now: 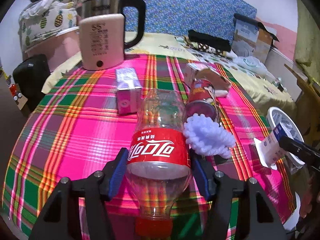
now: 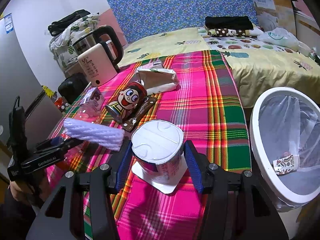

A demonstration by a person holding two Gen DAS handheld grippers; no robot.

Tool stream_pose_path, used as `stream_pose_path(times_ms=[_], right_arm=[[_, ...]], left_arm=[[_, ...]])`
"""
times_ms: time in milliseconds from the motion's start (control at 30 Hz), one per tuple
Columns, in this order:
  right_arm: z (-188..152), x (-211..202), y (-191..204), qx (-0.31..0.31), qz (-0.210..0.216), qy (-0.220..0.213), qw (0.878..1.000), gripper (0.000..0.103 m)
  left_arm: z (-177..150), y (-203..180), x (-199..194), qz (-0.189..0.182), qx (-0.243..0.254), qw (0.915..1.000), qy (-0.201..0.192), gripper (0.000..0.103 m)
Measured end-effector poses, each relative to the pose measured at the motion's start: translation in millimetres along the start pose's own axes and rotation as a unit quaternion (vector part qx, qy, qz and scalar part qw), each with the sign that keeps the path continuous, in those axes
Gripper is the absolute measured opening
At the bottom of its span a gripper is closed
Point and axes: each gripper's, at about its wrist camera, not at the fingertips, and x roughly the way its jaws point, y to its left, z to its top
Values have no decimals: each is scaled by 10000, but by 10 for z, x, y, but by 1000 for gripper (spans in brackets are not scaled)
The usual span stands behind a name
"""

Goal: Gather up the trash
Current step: 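Lift the bottle with left tool while right tool lifts the white cup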

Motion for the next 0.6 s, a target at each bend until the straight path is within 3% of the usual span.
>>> stream_pose_path(times_ms=[300,600], right_arm=[[23,-91,82,-78,42,-141,9999,54],[53,-255,124,-144,-30,-348,9993,54]], left_arm=[[39,145,-263,126,-177,9994,-267,63],[77,-3,-475,-59,-75,9988,-471,63]])
